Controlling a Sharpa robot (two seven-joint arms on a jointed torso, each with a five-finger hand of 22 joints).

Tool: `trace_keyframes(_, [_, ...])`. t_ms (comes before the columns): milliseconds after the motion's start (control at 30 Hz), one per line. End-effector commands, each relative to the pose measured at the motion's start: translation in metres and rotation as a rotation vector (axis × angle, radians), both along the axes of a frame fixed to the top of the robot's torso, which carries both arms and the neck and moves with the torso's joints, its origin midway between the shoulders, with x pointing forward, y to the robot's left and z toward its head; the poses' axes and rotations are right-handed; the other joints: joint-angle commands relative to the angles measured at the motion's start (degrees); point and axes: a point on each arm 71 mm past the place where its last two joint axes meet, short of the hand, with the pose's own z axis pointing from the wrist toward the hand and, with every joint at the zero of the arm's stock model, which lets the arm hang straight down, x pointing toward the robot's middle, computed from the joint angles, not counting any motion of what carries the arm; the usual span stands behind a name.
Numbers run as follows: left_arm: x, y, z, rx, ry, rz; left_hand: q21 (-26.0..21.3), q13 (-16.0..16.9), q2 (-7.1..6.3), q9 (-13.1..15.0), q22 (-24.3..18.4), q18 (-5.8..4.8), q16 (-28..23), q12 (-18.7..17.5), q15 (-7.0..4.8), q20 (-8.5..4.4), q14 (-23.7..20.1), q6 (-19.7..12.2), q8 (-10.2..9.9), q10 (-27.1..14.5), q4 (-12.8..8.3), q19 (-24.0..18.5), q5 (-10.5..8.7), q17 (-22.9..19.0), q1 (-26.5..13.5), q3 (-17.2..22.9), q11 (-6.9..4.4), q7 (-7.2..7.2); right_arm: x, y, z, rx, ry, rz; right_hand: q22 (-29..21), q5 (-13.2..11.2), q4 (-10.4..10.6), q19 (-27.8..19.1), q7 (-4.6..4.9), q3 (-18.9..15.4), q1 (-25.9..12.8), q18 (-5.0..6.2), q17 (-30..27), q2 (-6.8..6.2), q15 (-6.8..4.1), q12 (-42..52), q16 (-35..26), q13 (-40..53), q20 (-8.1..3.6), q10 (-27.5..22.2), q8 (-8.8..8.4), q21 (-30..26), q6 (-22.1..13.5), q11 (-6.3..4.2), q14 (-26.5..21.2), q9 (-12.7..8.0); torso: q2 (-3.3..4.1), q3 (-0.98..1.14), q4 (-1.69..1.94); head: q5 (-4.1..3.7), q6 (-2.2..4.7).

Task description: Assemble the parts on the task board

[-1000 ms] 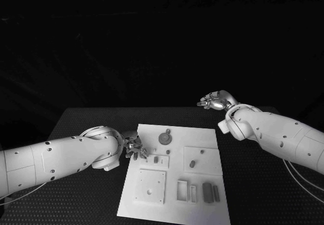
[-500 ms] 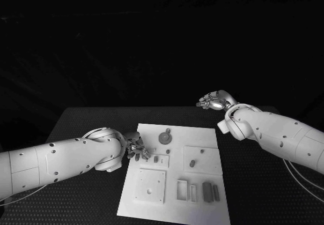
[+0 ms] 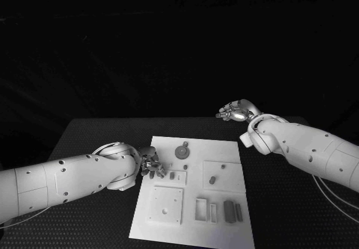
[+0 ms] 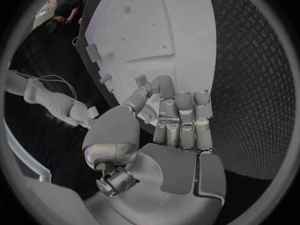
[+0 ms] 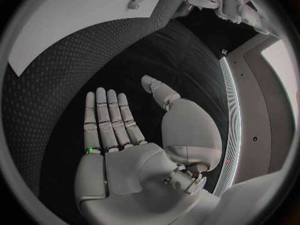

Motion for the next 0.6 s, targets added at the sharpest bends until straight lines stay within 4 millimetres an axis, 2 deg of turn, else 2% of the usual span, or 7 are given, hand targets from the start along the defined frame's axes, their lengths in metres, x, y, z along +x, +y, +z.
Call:
trace_keyframes(33, [0.0001,-0.0008,0.0001,0.020,-0.007,-0.015,0.3,0.1,0.46,3.7,1.0,-0.64,0.2,0.2,-1.04,-5.86,0.6,0.4,0.5,0.6,-0.1,0.4,0.33,0.1,0.1,0.3,-0.27,-0.19,-0.0008,0.0027,0.0000,-0.007,-0.002,0.026,-0.1,0.1,0.0,0.5,-0.05,0.2,-0.4,1.20,-0.1,0.38,-0.07,-0.3,-0.2,-0.1,-0.02,0.4,0.34,-0.4,-0.4,0.09,0.3,-0.1,-0.05,-0.01,0.05,-0.05,-0.10])
trace_keyframes(133, [0.0001,-0.0004,-0.0003,0.025,-0.003,-0.018,0.3,0.1,0.45,3.7,1.0,-0.64,0.2,0.2,-1.04,-5.87,0.6,0.4,0.5,0.6,-0.1,0.4,0.34,0.1,0.0,0.3,-0.27,-0.19,-0.0009,0.0030,0.0001,-0.007,-0.002,0.027,-0.1,0.1,0.0,0.6,-0.04,0.2,-0.4,1.21,-0.1,0.38,-0.06,-0.3,-0.2,-0.1,-0.01,0.4,0.35,-0.5,-0.4,0.10,0.4,-0.1,-0.06,0.04,0.05,-0.04,-0.05])
trace_keyframes(367, [0.0010,0.0011,-0.0005,0.033,-0.007,-0.017,0.3,0.1,0.42,3.8,1.0,-0.64,0.2,0.2,-1.04,-5.88,0.6,0.4,0.5,0.6,-0.1,0.4,0.36,0.1,0.0,0.3,-0.27,-0.19,-0.0010,0.0028,0.0001,-0.007,-0.003,0.026,-0.2,0.1,0.0,0.6,-0.02,0.2,-0.4,1.24,-0.2,0.36,-0.03,-0.4,-0.3,-0.1,0.03,0.5,0.36,-0.6,-0.4,0.10,0.4,-0.1,-0.05,-0.02,0.06,-0.02,-0.11])
trace_keyframes(600, [0.0006,0.0004,-0.0010,0.037,0.000,-0.022,0.3,0.1,0.41,3.8,1.0,-0.64,0.2,0.2,-1.05,-5.90,0.6,0.4,0.5,0.6,-0.1,0.4,0.38,0.1,0.0,0.4,-0.28,-0.20,-0.0010,0.0032,0.0000,-0.006,-0.002,0.028,-0.3,0.1,0.0,0.6,-0.01,0.1,-0.4,1.27,-0.3,0.38,0.00,-0.5,-0.4,-0.1,0.06,0.5,0.38,-0.8,-0.4,0.11,0.4,-0.1,-0.05,0.02,0.04,0.00,-0.15])
